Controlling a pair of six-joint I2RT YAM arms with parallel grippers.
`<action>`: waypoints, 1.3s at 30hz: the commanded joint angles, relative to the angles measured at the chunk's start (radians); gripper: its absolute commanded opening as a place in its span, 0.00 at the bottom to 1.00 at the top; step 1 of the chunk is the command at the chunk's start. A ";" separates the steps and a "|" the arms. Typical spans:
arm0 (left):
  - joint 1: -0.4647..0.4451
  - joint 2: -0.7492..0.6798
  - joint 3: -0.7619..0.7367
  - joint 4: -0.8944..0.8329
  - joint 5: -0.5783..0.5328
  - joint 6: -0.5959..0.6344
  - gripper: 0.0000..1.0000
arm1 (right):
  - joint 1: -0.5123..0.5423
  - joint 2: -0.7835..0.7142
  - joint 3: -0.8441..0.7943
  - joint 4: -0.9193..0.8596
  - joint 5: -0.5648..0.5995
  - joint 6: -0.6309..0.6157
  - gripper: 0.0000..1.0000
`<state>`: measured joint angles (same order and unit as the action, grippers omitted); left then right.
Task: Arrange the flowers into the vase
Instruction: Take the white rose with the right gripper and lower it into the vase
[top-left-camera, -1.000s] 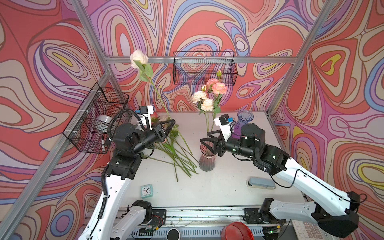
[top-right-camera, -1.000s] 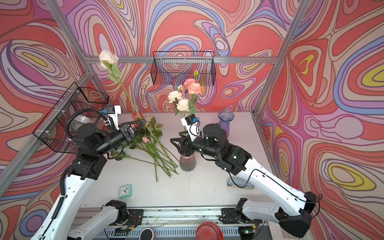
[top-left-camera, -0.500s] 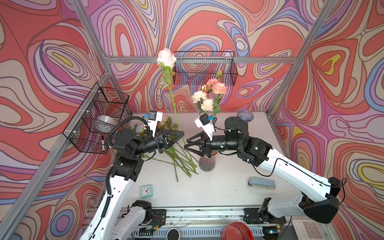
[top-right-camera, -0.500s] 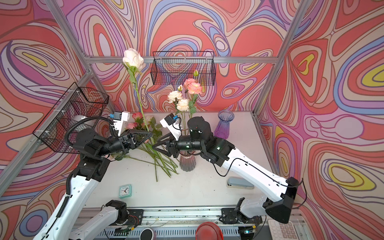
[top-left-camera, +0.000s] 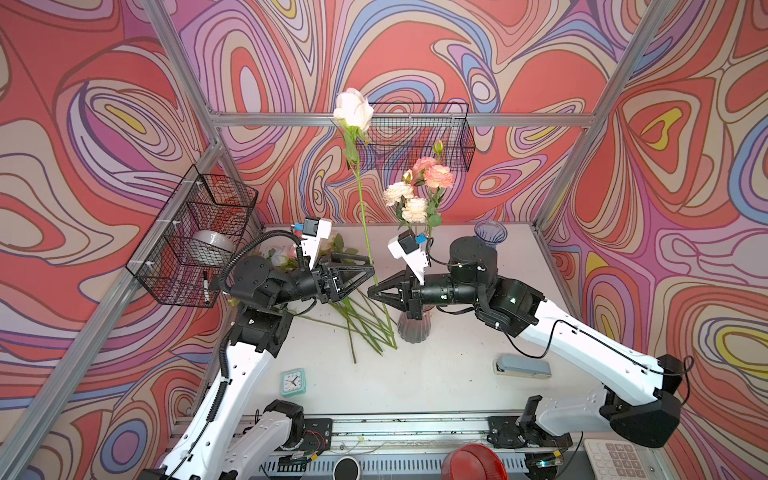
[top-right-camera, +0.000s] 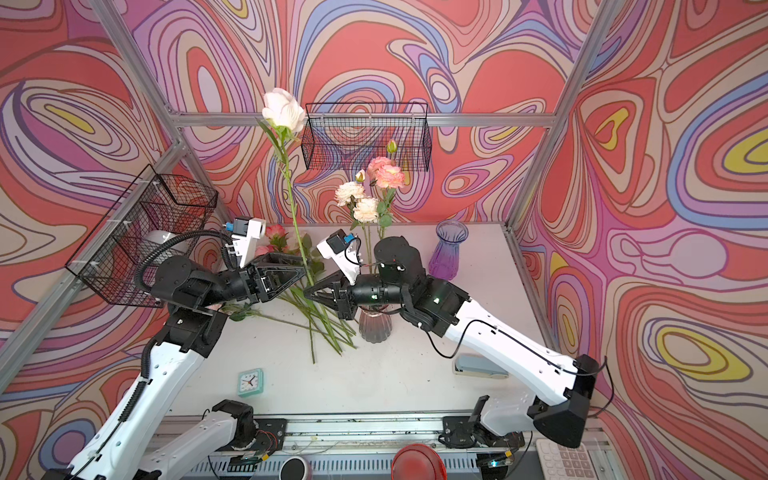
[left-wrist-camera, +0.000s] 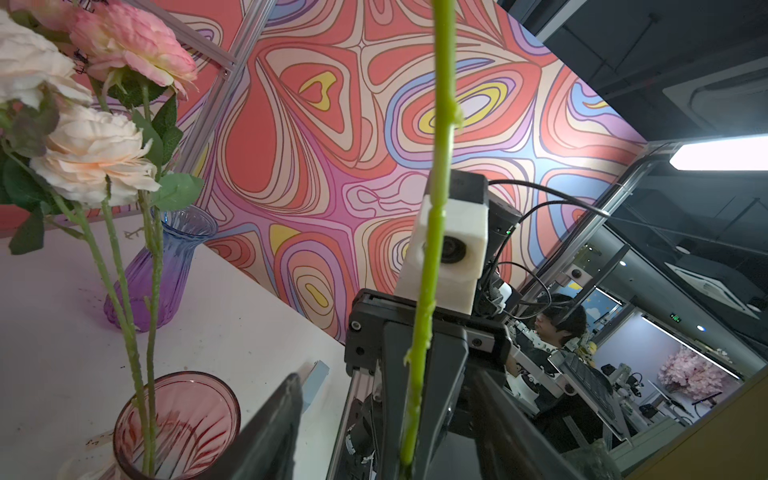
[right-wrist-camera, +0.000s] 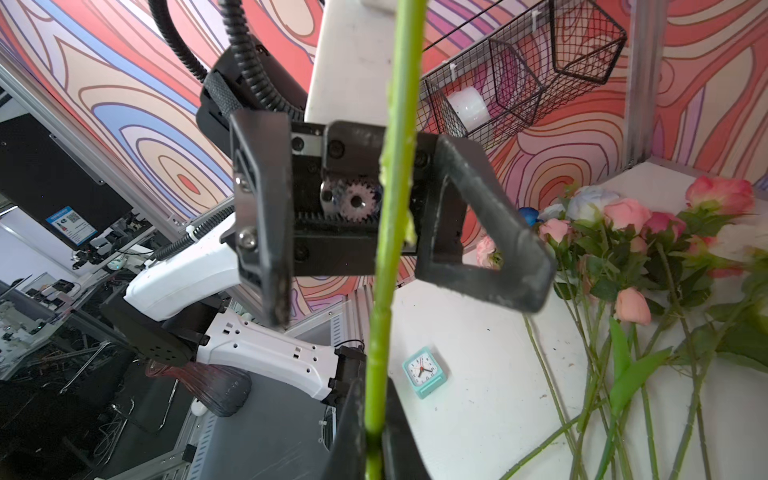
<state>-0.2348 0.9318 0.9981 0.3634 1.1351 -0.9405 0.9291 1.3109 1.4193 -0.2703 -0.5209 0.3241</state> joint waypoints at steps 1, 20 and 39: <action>-0.001 -0.055 -0.004 -0.001 -0.074 0.014 0.84 | 0.002 -0.114 -0.070 0.046 0.213 -0.029 0.00; -0.001 -0.252 -0.197 -0.393 -0.441 0.276 0.93 | -0.004 -0.097 -0.371 0.503 0.828 -0.381 0.00; -0.001 -0.191 -0.190 -0.528 -0.501 0.322 0.93 | -0.006 -0.095 -0.444 0.202 0.852 -0.184 0.44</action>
<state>-0.2348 0.7353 0.7826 -0.1009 0.6613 -0.6495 0.9241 1.2434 0.9459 0.0193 0.3260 0.0883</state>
